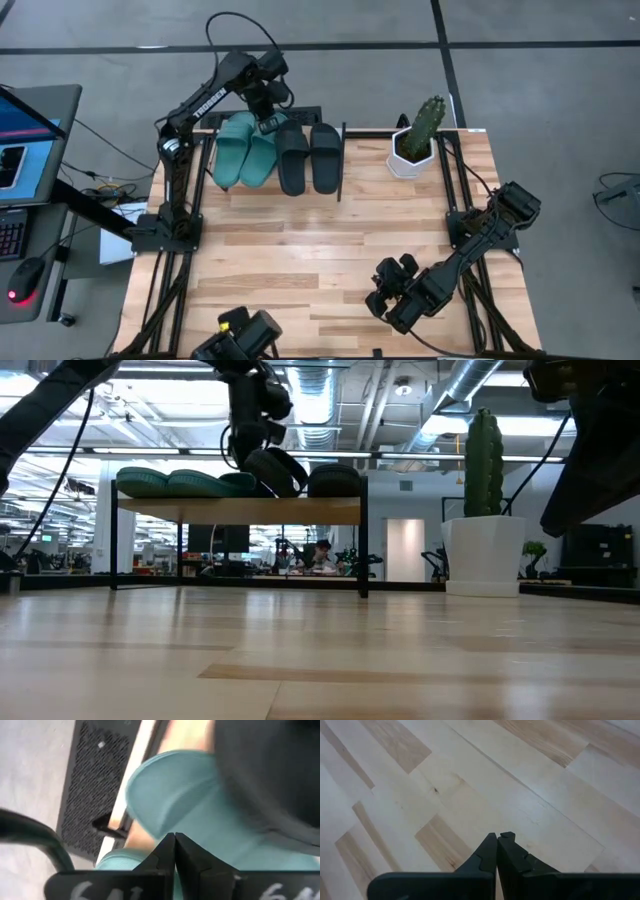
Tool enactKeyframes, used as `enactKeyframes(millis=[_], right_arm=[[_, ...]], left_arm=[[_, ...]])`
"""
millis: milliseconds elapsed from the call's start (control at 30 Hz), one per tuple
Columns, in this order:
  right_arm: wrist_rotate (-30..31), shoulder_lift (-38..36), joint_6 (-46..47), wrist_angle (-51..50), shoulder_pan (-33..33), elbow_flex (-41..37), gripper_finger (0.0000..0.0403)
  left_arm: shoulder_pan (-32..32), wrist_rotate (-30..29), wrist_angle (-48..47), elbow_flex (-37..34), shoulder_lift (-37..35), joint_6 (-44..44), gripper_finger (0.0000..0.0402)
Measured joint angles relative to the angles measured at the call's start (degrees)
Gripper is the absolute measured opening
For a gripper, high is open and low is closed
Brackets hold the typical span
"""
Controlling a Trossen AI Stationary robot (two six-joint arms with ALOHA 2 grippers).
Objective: Pick and place slides into the shelf
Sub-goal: Adjust the slides on the shelf
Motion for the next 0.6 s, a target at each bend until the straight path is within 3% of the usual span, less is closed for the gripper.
enactKeyframes(millis=[200, 300, 467, 600], right_arm=[[0.0, 0.0, -0.1, 0.0, 0.0, 0.0, 0.0000], [0.0, 0.0, -0.1, 0.2, 0.4, 0.0, 0.0000], [0.0, 0.0, 0.0, 0.2, 1.1, 0.0, 0.0000], [0.0, 0.0, 0.0, 0.3, 1.5, 0.0, 0.0000]], left_arm=[[-4.1, -3.0, 0.0, -0.1, -4.0, 1.1, 0.0000], [-5.5, -2.9, 0.1, -3.6, -8.4, 0.8, 0.0000], [-8.4, -4.4, 0.0, -19.0, -18.7, 0.3, 0.0000], [-11.5, -5.3, 0.7, -33.0, -27.6, 4.7, 0.0000]])
